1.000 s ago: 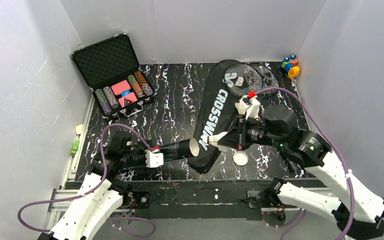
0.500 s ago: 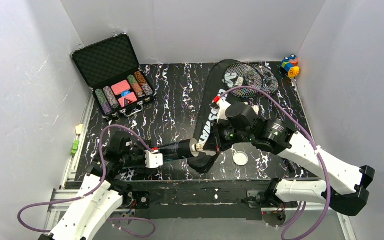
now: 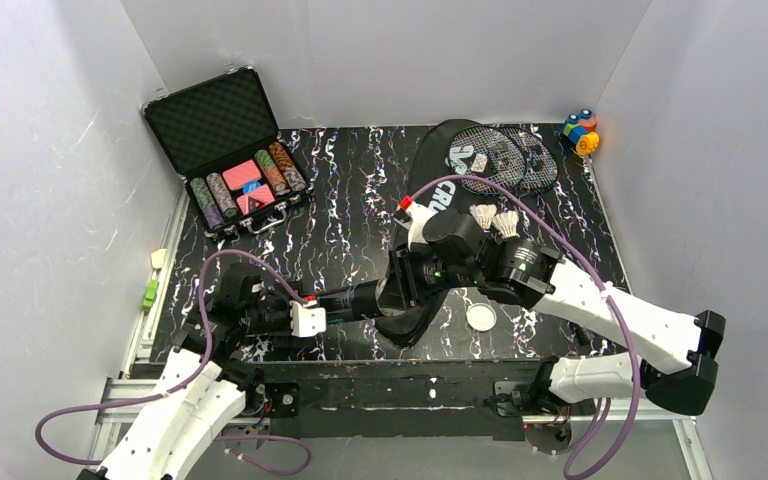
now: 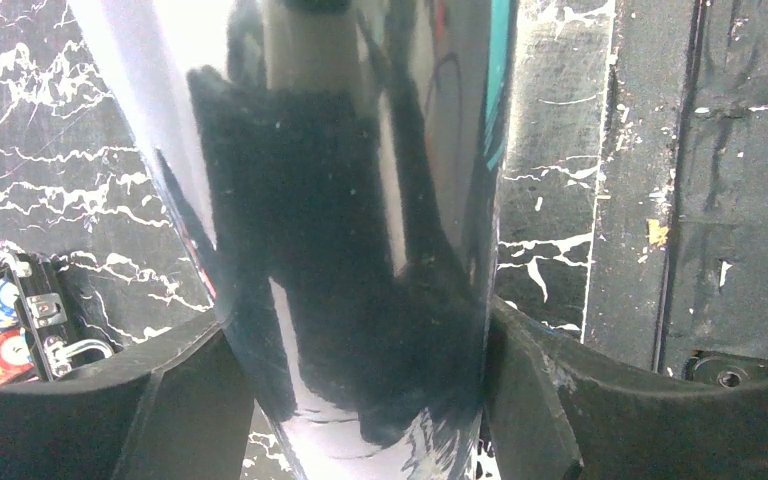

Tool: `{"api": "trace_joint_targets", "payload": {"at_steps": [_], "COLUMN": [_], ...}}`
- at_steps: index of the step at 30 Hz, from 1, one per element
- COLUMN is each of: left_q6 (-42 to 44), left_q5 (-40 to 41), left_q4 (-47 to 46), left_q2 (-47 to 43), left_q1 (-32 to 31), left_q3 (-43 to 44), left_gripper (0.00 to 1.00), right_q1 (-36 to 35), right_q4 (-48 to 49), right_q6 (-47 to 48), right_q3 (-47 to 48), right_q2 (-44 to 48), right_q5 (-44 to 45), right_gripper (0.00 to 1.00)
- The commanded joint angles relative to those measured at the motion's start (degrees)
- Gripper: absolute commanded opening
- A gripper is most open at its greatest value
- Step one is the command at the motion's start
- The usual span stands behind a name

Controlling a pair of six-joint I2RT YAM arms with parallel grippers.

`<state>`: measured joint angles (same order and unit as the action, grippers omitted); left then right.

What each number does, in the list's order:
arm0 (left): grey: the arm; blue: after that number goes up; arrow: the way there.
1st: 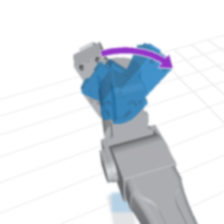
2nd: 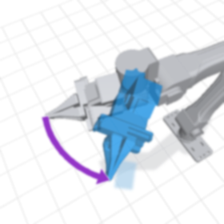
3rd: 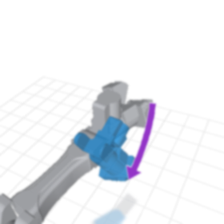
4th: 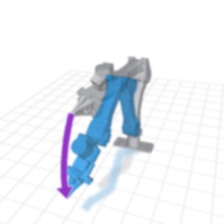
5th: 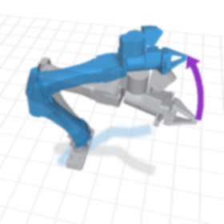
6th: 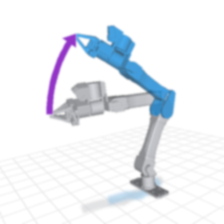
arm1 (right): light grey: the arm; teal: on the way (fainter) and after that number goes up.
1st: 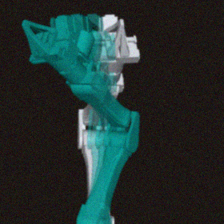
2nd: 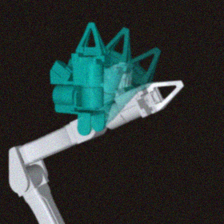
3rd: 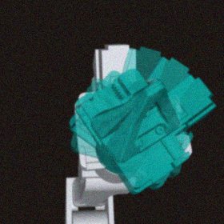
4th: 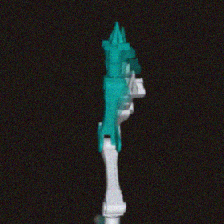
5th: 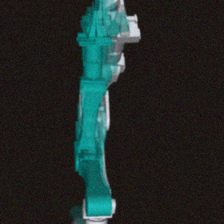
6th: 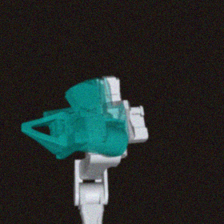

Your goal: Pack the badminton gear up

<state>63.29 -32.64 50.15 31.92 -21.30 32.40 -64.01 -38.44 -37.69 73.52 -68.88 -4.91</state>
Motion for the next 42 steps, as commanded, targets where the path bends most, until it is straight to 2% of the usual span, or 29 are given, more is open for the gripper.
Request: {"api": "trace_joint_targets", "payload": {"at_steps": [1,8,14,21,30,34,42], "left_q6": [0.37,-0.06,-1.60,-2.05,-4.83,-5.83,-7.51], "left_q5": [-2.11,-2.33,-2.95,-3.30,-4.70,-5.39,-6.67], "left_q4": [-1.11,-1.13,-1.35,-1.63,-2.25,-2.59,-3.61], "left_q2": [-0.72,-0.64,-0.62,-0.64,-0.90,-0.89,-0.74], "left_q1": [-0.23,-0.23,-0.28,-0.24,-0.25,-0.24,-0.23], "left_q3": [0.69,0.97,2.32,3.24,4.39,4.92,5.96], "left_gripper": [0.23,0.23,0.23,0.23,0.23,0.23,0.23], "right_q1": [-0.42,0.17,1.59,1.87,1.78,1.69,1.61], "right_q4": [4.00,-0.06,-2.18,0.05,4.15,10.93,13.37], "right_q6": [-1.12,-1.63,-3.09,-2.77,-2.99,-2.70,-2.21], "right_q3": [1.31,1.61,-4.33,-4.91,-7.62,-11.75,-9.22], "right_q2": [3.75,11.73,14.34,10.34,7.43,9.46,3.40], "right_q5": [0.86,6.84,10.81,10.58,10.86,13.28,10.46], "right_gripper": [0.47,0.49,0.50,0.59,0.58,0.57,0.60]}}
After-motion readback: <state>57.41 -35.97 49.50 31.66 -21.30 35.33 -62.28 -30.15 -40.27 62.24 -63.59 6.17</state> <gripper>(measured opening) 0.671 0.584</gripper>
